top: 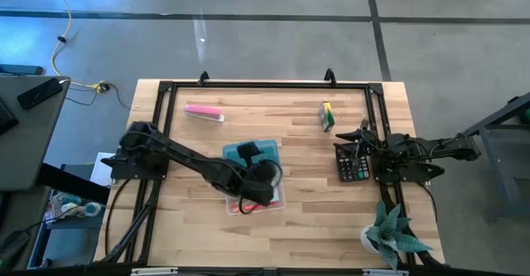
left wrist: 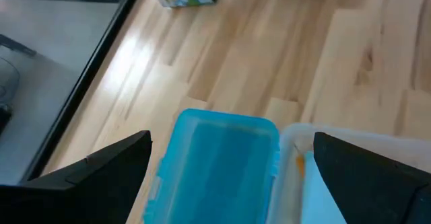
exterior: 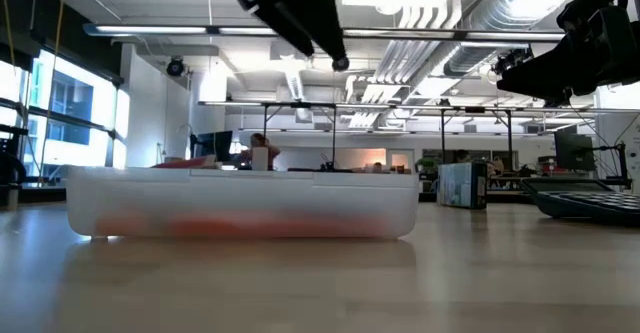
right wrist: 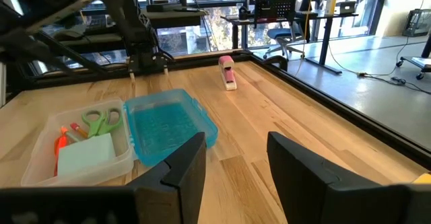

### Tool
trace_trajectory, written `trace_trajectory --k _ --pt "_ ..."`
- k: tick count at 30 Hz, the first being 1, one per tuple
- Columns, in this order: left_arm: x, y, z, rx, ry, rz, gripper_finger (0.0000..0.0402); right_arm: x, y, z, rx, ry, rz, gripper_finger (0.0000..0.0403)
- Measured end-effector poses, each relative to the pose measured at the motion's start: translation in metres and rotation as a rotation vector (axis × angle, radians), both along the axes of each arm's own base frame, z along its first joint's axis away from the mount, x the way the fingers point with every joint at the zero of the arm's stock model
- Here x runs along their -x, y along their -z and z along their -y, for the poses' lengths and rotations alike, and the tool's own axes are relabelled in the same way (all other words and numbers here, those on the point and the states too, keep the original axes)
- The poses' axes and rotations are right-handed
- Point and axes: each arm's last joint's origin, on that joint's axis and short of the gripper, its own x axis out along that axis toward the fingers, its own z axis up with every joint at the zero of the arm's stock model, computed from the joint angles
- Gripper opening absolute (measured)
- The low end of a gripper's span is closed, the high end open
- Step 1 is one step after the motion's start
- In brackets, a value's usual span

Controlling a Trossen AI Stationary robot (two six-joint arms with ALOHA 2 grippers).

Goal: Pack school essentials
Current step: Put the crayon box into the supply box

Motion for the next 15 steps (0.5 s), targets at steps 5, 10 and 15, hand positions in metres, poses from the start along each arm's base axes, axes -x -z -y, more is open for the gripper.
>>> trace_trajectory --k 5,10,15 --pt "0.032 0.004 -0.024 0.034 0.004 0.163 0.04 0.0 0.0 0.0 0.0 0.0 0.0 0.0149" --pt "0.058 0.012 -0.048 0.029 0.048 0.264 0.04 0.0 0.0 0.0 0.0 0.0 0.0 0.0149" --pt "0.08 0.019 -0.072 0.061 0.036 0.268 0.04 0.0 0.0 0.0 0.0 0.0 0.0 0.0149"
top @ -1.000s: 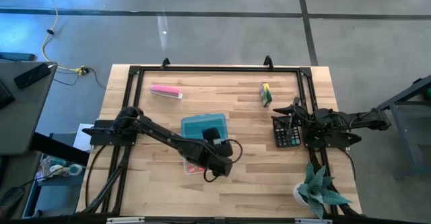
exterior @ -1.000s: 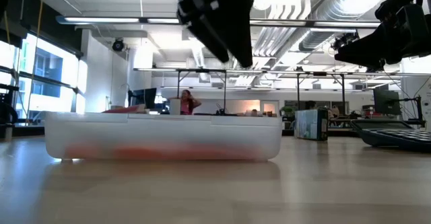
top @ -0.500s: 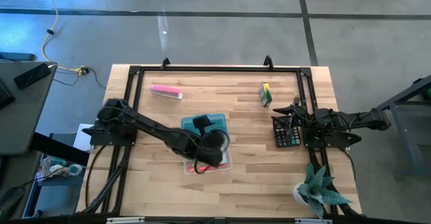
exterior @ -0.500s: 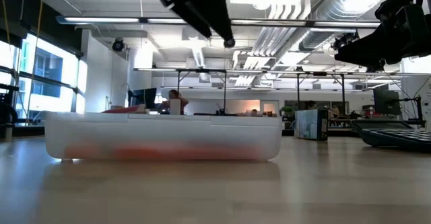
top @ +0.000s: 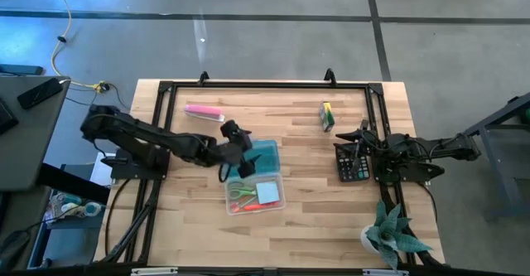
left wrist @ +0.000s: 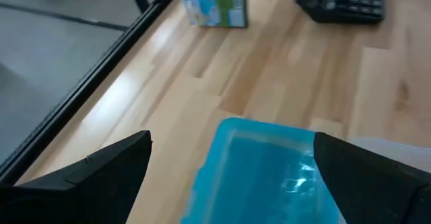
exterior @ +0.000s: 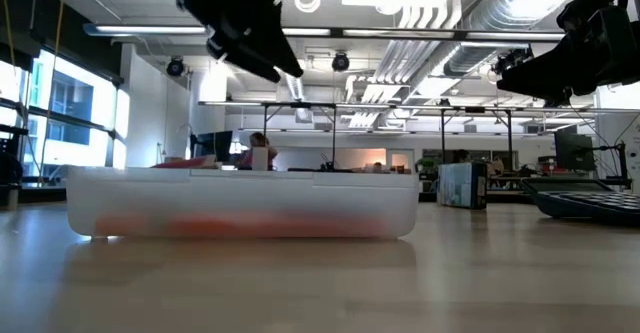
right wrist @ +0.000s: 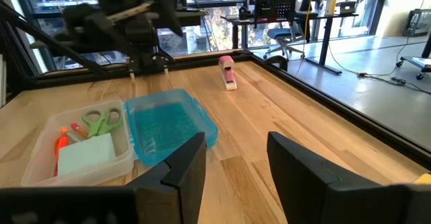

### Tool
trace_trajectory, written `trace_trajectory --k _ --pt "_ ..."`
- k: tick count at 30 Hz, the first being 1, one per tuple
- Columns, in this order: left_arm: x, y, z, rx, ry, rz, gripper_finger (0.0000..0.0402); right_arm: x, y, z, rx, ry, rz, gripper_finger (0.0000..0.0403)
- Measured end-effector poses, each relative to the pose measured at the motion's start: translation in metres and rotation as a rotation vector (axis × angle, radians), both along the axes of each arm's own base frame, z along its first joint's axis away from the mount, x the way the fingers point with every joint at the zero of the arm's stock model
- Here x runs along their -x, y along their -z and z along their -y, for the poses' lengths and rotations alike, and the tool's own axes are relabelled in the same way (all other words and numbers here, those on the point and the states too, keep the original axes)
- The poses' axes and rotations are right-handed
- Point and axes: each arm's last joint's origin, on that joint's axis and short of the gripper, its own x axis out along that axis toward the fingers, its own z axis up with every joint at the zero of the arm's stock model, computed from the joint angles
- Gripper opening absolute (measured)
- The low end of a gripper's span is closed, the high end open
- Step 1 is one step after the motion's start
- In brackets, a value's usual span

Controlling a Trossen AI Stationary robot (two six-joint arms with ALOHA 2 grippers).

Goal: Pack school essentials
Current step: Put the crayon box into the supply box

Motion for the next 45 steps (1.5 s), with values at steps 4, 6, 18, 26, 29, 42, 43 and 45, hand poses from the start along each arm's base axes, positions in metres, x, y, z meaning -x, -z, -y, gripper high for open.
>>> trace_trajectory --k 4,6,18,26,29,42,43,45 --pt "0.009 0.0 -0.016 0.006 -0.002 -0.001 0.04 0.0 0.0 0.0 0.0 0.0 0.0 0.0149" --pt "0.009 -0.002 -0.022 0.007 0.008 0.017 0.04 0.0 0.0 0.0 0.0 0.0 0.0 0.0149" --pt "0.005 -0.008 -0.042 -0.026 0.095 0.044 0.04 0.0 0.0 0.0 0.0 0.0 0.0 0.0149" --pt "0.002 -0.014 -0.05 -0.03 0.095 0.116 0.04 0.0 0.0 0.0 0.0 0.0 0.0 0.0149" --pt "0.004 -0.012 -0.05 -0.032 0.095 0.087 0.04 0.0 0.0 0.0 0.0 0.0 0.0 0.0149" --pt "0.024 0.038 -0.056 0.065 0.027 0.077 0.04 0.0 0.0 0.0 0.0 0.001 0.0 0.0149" --pt "0.025 0.039 -0.058 0.077 0.026 0.091 0.04 0.0 0.0 0.0 0.0 0.002 0.0 0.0149" --pt "0.029 0.041 -0.06 0.102 0.027 0.118 0.04 0.0 0.0 0.0 0.0 0.002 0.001 0.0149"
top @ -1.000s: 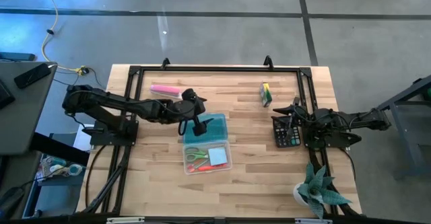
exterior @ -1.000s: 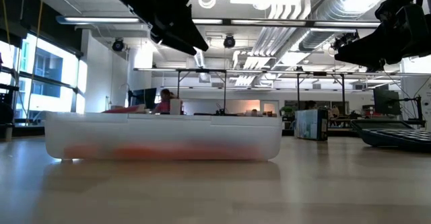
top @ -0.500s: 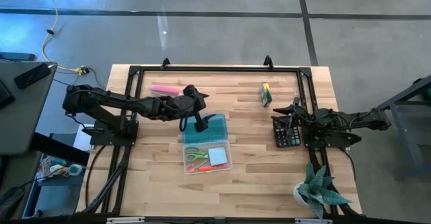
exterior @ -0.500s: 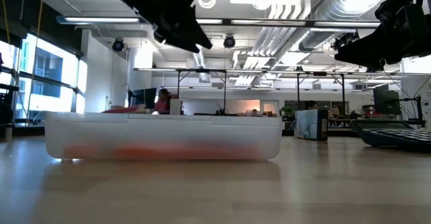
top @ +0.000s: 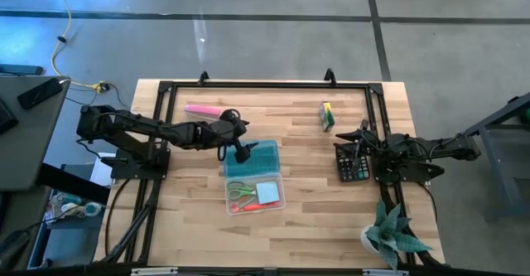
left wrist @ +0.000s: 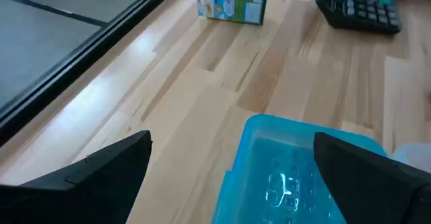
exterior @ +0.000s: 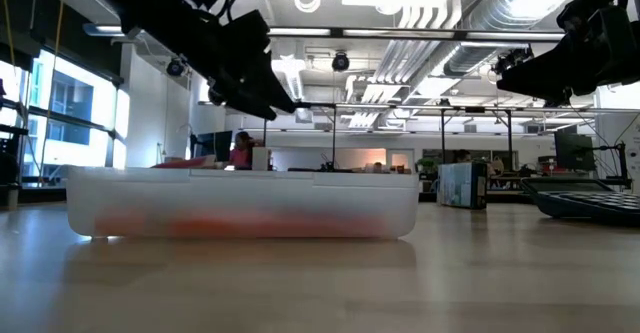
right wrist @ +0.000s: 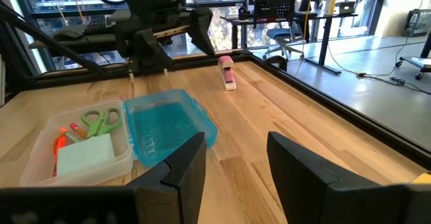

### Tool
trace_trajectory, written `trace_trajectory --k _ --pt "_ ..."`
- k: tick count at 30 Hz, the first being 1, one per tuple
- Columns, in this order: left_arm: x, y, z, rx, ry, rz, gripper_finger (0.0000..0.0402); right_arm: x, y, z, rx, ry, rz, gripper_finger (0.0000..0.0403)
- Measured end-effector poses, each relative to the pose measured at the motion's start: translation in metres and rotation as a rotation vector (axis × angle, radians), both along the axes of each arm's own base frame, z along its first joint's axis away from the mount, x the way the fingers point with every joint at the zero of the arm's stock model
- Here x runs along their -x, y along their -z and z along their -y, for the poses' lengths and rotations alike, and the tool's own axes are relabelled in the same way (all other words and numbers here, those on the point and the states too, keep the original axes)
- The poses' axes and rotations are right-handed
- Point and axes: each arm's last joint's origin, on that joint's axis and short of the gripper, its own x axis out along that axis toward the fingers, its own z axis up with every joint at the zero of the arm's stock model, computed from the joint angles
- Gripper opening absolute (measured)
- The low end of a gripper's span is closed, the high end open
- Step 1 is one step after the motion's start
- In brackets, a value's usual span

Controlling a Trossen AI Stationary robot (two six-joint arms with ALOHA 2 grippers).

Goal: Pack school essentials
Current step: Put the crayon box into the supply box

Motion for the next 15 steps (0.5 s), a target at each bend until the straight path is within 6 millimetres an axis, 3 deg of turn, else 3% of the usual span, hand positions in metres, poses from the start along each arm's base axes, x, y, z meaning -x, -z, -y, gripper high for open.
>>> trace_trajectory --k 3,9,15 --pt "0.007 -0.003 0.0 0.006 -0.001 0.032 0.04 0.0 -0.002 0.0 -0.002 0.0 0.018 0.0149" --pt "0.042 -0.016 0.005 -0.029 -0.058 0.137 0.04 0.0 -0.016 0.001 -0.044 0.038 0.172 0.0149" --pt "0.069 -0.021 0.011 -0.054 -0.042 0.26 0.04 0.003 -0.033 0.003 0.053 0.115 0.309 0.0149"
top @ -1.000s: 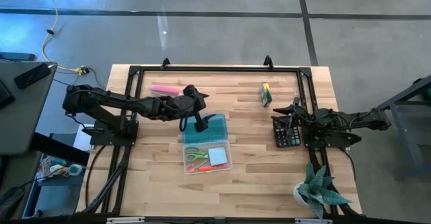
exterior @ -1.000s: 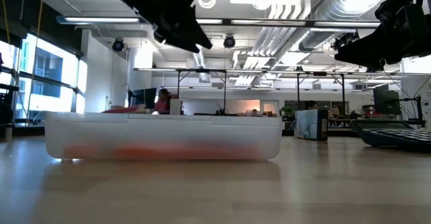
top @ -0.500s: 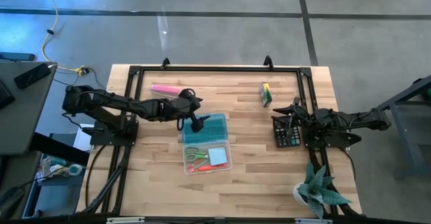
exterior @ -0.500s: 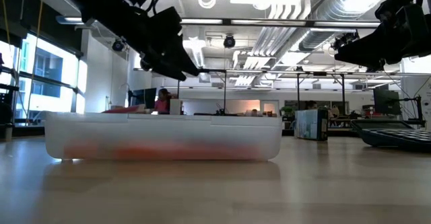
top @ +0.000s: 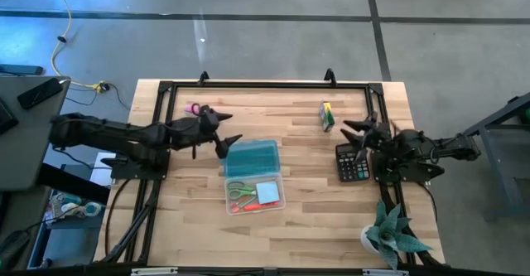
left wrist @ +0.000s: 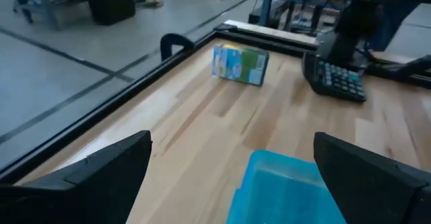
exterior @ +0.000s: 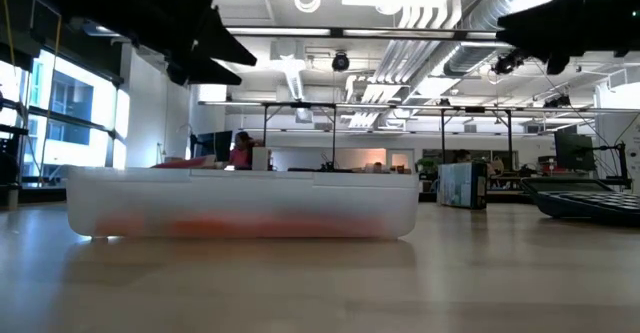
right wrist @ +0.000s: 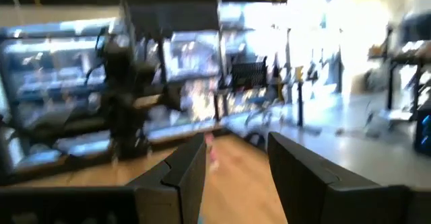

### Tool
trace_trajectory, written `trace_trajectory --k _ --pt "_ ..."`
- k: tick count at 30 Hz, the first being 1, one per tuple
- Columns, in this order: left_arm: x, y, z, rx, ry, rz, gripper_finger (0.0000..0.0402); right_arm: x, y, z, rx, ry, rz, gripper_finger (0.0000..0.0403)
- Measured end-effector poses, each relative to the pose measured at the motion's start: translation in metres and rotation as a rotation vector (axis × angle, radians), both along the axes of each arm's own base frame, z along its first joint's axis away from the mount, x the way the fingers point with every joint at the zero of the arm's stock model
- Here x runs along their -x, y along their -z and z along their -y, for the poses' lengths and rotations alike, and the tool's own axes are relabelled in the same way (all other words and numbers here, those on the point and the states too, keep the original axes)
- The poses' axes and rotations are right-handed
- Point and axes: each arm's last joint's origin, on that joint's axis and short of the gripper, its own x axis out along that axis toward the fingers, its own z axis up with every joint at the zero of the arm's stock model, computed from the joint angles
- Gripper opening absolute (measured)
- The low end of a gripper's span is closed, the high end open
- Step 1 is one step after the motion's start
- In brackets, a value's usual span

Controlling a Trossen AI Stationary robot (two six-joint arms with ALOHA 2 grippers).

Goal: Pack school essentials
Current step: Put the crayon box into the supply box

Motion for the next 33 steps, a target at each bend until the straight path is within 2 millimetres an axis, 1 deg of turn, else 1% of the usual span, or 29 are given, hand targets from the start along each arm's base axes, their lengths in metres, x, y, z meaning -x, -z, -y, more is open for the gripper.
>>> trace_trajectory --k 3,9,12,19,24,28,33 --pt "0.005 0.0 0.002 0.0 0.027 0.017 0.04 0.003 -0.01 0.002 0.017 0.062 0.061 0.0149" --pt "0.006 -0.001 0.003 -0.02 0.079 0.016 0.04 0.012 -0.036 0.006 0.006 0.193 0.07 0.0153" --pt "0.005 0.0 0.003 -0.025 0.08 0.009 0.04 0.013 -0.05 0.009 0.003 0.244 -0.003 0.0167" --pt "0.005 -0.001 0.003 -0.053 0.088 0.012 0.04 0.007 -0.073 0.018 -0.083 0.386 -0.282 0.0213" --pt "0.005 -0.002 0.003 -0.053 0.088 0.013 0.04 -0.001 -0.077 0.027 -0.196 0.447 -0.466 0.0234" --pt "0.005 -0.002 0.003 -0.053 0.088 0.013 0.04 -0.012 -0.075 0.036 -0.31 0.391 -0.57 0.0241" --pt "0.005 -0.002 0.003 -0.053 0.088 0.013 0.04 -0.026 -0.071 0.052 -0.427 0.373 -0.638 0.0242"
